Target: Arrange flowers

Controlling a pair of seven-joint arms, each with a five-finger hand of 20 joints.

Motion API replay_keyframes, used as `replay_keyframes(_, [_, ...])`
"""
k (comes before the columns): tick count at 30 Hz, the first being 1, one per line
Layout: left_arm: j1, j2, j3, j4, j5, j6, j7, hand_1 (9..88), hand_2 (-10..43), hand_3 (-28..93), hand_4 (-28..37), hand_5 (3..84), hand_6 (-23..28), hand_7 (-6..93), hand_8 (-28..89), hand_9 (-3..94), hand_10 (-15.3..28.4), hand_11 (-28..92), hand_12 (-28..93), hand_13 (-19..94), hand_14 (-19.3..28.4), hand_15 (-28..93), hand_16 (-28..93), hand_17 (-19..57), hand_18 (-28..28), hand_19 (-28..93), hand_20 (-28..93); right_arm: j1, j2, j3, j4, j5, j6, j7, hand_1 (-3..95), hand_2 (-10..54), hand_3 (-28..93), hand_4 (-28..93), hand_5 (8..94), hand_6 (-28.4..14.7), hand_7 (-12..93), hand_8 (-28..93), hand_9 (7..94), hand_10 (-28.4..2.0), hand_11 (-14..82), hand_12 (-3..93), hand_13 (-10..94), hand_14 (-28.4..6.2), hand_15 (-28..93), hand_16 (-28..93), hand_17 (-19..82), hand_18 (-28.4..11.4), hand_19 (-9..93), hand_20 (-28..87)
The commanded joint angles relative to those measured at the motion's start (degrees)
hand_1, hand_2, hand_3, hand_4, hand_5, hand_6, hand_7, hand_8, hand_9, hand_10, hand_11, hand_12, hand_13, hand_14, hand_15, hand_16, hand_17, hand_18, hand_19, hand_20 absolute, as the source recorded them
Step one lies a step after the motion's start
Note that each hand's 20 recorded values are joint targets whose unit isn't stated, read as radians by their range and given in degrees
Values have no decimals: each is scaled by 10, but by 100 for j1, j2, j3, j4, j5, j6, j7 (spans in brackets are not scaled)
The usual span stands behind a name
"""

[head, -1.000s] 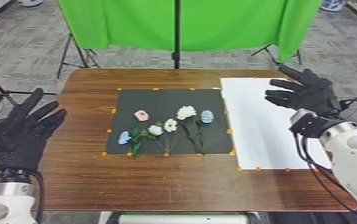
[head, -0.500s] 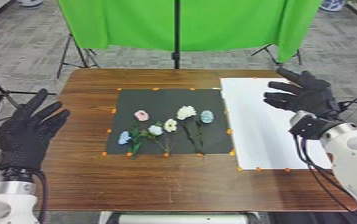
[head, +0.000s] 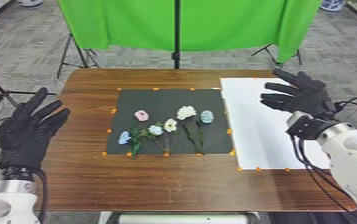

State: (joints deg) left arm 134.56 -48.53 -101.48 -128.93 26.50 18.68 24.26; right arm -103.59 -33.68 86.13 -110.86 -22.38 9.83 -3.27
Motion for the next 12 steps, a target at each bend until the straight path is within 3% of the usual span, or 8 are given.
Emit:
replay_keyframes(1, [73,14,-6,26,-67,66,28,186,72,769,-283,322,58,106,-83,304,180,234,116,226,256,461,-69,-75,224,511,124,76,80,-141,-23,59,14,-75,139,91,799,-283,414,15,161,-124,489,-147,128,136,427,-184,352,136,57,-245,491,173])
replay_keyframes(2, [81,-19,-34,18,-42,56,-28,187,72,769,-283,321,58,106,-82,304,180,235,116,226,256,461,-70,-75,223,512,122,88,58,-125,-30,46,-31,-36,139,91,799,-283,415,15,160,-125,489,-147,127,136,428,-184,353,136,57,-245,492,173])
replay_keyframes(4, [96,34,-122,-3,36,-18,-46,187,72,770,-283,322,58,106,-83,304,180,235,115,225,255,461,-71,-82,223,503,115,94,53,-142,-53,6,-32,-95,139,92,799,-283,415,15,160,-125,489,-146,127,135,428,-184,353,135,57,-244,491,173])
replay_keyframes(5, [90,58,-102,-6,14,-27,2,187,72,770,-283,321,58,106,-83,304,180,235,115,225,255,461,-71,-86,223,498,113,65,77,-115,-61,7,-53,-98,139,92,799,-283,414,15,161,-124,489,-146,127,136,428,-184,353,135,57,-244,491,173])
replay_keyframes(6, [54,21,-93,-5,19,-37,-65,186,72,770,-283,321,58,106,-82,303,180,235,115,225,255,461,-71,-89,223,495,110,21,100,-92,-73,23,-51,-118,139,92,799,-283,414,15,161,-124,489,-146,128,136,427,-184,353,135,57,-244,491,173])
replay_keyframes(12, [123,-2,-166,-42,50,-44,-105,186,71,770,-283,321,59,106,-82,302,179,235,116,224,254,461,-71,-94,225,491,105,-45,84,-32,-122,16,-28,-121,139,91,799,-283,415,15,160,-125,489,-147,127,136,426,-184,351,134,55,-244,491,173])
